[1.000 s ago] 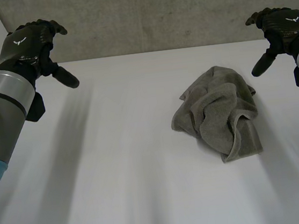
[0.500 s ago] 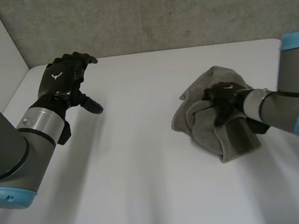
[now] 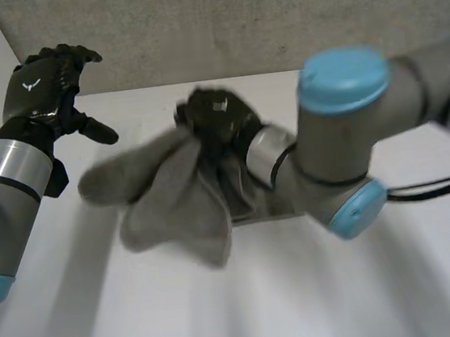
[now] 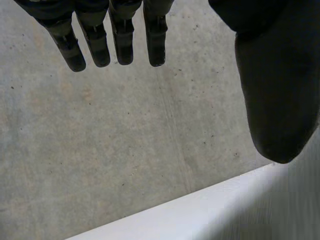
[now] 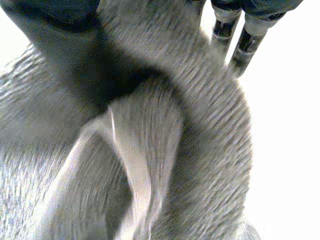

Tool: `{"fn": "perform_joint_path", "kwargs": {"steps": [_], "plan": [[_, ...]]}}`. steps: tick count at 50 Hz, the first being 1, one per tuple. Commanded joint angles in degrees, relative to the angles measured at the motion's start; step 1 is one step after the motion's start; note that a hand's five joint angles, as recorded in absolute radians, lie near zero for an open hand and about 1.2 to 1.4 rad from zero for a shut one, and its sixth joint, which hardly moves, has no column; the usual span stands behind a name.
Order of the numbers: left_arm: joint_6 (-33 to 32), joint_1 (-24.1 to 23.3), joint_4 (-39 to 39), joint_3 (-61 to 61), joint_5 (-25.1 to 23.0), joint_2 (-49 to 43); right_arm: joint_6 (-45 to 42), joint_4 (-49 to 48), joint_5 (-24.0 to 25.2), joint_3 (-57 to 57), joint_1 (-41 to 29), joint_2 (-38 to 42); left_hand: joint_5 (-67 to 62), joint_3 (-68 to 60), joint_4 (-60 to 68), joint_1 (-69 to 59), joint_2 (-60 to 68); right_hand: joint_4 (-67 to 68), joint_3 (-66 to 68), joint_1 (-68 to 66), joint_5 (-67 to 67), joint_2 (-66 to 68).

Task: Fold the towel.

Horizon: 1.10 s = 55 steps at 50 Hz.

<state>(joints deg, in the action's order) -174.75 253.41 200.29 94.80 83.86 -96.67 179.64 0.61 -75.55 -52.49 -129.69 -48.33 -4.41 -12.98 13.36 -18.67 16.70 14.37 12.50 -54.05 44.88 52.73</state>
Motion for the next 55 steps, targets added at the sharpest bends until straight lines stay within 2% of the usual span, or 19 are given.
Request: {"fn": "perform_joint_path", "kwargs": {"steps": [1,3,5,9,11,16,20,22,26,32,43,49,52,54,55], "plan": [[0.0,-0.1,-0.1,0.5,-0.1,1.7,-6.8,0.9,-3.7,-0.7,0.2,5.2,1.2,3.0,-3.4,5.4,-3.5,-4.4,-2.5,44.1,-44.9,-42.7],[0.0,-0.2,-0.2,0.6,-0.2,1.7,-8.3,0.9,-5.6,-1.5,0.3,3.7,1.2,3.0,-3.4,5.4,-3.5,-4.4,-2.5,44.1,-44.9,-42.7],[-0.2,-0.9,-1.1,0.6,-0.2,1.9,-10.6,0.8,-7.1,-5.0,0.4,-2.4,0.8,3.0,-3.4,5.1,-3.1,-4.4,-2.5,44.1,-44.9,-42.7],[-0.1,-1.8,-4.2,1.2,-0.4,3.0,-12.3,0.4,-7.2,-10.5,1.4,-8.5,0.3,3.0,-3.4,4.6,-2.6,-4.4,-2.5,44.1,-44.9,-42.7],[-0.2,-2.8,-6.0,1.8,-0.4,3.8,-13.3,0.1,-7.2,-17.8,4.3,-13.5,0.2,3.0,-3.4,4.4,-2.5,-4.4,-2.5,44.1,-44.9,-42.7],[-0.8,-8.1,-9.8,6.0,-0.3,4.7,-14.0,-0.2,-7.0,-27.0,7.3,-18.5,-0.8,3.0,-3.4,3.4,-1.4,-4.4,-2.5,44.1,-44.9,-42.7],[-0.8,-10.4,-10.2,8.6,-0.1,4.6,-14.1,-0.2,-6.7,-33.1,10.3,-20.0,-4.9,3.0,-3.4,-0.6,2.6,-4.4,-2.5,44.1,-44.9,-42.7],[-0.8,-11.3,-10.4,9.9,-0.1,4.6,-14.1,-0.3,-6.6,-34.3,11.0,-19.9,-8.4,3.0,-3.4,-4.1,6.1,-4.4,-2.5,44.1,-44.9,-42.7],[-0.8,-13.3,-12.0,12.7,-0.7,4.4,-14.1,-0.1,-4.9,-36.0,11.7,-19.1,-16.8,3.0,-3.4,-12.6,14.5,-4.4,-2.5,35.4,-36.3,-34.1],[-0.9,-17.5,-12.6,12.1,-0.5,1.0,-14.0,0.1,-1.5,-34.8,11.1,-15.0,-16.7,3.0,-3.4,-12.4,14.4,-4.4,-2.5,33.0,-33.9,-31.7],[-0.7,-18.0,-12.9,5.7,0.0,-13.4,-13.8,0.1,-0.6,-25.4,10.1,-4.7,-15.8,3.0,-3.4,-11.6,13.5,-4.4,-2.5,34.5,-35.4,-33.2],[-0.6,-17.9,-12.4,2.6,0.7,-18.3,-13.5,0.0,-0.9,-18.7,9.5,1.7,-14.3,3.0,-3.4,-10.0,12.0,-4.4,-2.5,35.4,-36.2,-34.1],[-0.6,-17.3,-12.3,-0.4,3.1,-21.6,-13.3,0.0,-1.0,-17.1,9.3,3.0,-14.1,3.0,-3.4,-9.9,11.8,-4.4,-2.5,35.1,-35.9,-33.7],[-0.8,-16.6,-12.6,-3.6,7.7,-23.8,-12.9,-0.3,-1.1,-14.6,8.6,4.9,-13.3,3.0,-3.4,-9.0,11.0,-4.4,-2.5,33.9,-34.7,-32.6],[-0.8,-16.5,-12.6,-3.6,7.7,-23.8,-12.9,-0.3,-1.1,-14.6,8.6,4.9,-13.3,3.0,-3.4,-9.0,11.0,-4.4,-2.5,33.9,-34.7,-32.6]]}}
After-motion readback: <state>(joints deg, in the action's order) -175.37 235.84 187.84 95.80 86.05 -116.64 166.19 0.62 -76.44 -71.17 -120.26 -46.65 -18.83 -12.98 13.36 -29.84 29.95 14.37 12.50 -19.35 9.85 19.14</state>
